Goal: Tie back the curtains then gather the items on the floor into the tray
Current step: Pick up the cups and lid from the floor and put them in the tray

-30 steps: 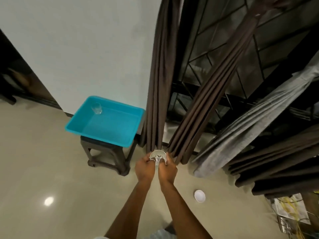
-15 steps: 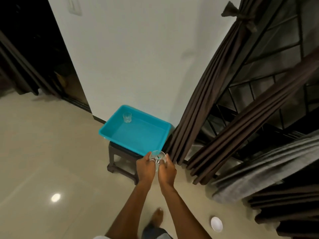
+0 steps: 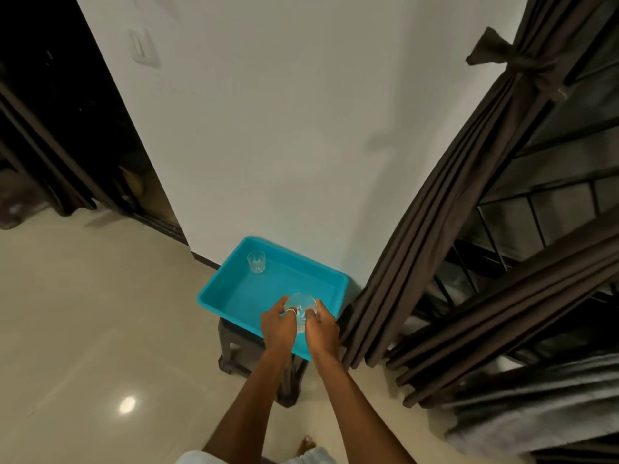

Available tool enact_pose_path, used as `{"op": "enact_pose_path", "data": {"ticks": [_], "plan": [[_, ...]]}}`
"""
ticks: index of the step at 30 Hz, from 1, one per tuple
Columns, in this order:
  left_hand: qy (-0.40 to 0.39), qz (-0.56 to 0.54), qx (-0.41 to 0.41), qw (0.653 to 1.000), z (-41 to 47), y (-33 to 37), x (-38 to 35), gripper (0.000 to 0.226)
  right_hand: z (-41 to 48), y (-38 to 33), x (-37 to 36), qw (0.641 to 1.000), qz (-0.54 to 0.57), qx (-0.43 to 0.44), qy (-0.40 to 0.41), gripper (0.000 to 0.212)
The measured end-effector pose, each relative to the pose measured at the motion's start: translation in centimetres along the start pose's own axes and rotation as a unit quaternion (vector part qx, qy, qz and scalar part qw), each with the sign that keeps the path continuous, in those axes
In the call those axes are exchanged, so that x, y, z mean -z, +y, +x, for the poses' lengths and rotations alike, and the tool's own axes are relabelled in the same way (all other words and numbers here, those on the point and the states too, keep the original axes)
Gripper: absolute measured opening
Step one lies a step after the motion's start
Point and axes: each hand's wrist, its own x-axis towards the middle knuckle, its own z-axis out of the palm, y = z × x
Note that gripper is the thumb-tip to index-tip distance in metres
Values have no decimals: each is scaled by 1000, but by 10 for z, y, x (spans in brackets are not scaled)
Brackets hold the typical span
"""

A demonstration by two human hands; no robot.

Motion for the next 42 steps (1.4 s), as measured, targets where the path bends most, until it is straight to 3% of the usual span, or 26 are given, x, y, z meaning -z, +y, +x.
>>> {"op": "enact_pose_path", "data": {"ticks": [12,17,29,32,36,42], "plan": [[-20,41,8,999,62,14,-6,41,64,1,-43,998,-9,-55,-2,49],[-69,45,32,996,103,14,-4,32,94,-8,-65,995,-17,-95,14,47],[-134,61,126,981,222,-10,9,35,170,-30,-152,964,62,-251,57,57],[-153,64,159,973,251,-32,9,33,193,-20,-165,958,49,-279,52,50],[-180,88,166,966,294,-54,-2,36,228,15,-185,955,36,-294,26,20],[-232,130,157,951,351,-84,-33,62,284,48,-204,957,16,-287,41,30]]}}
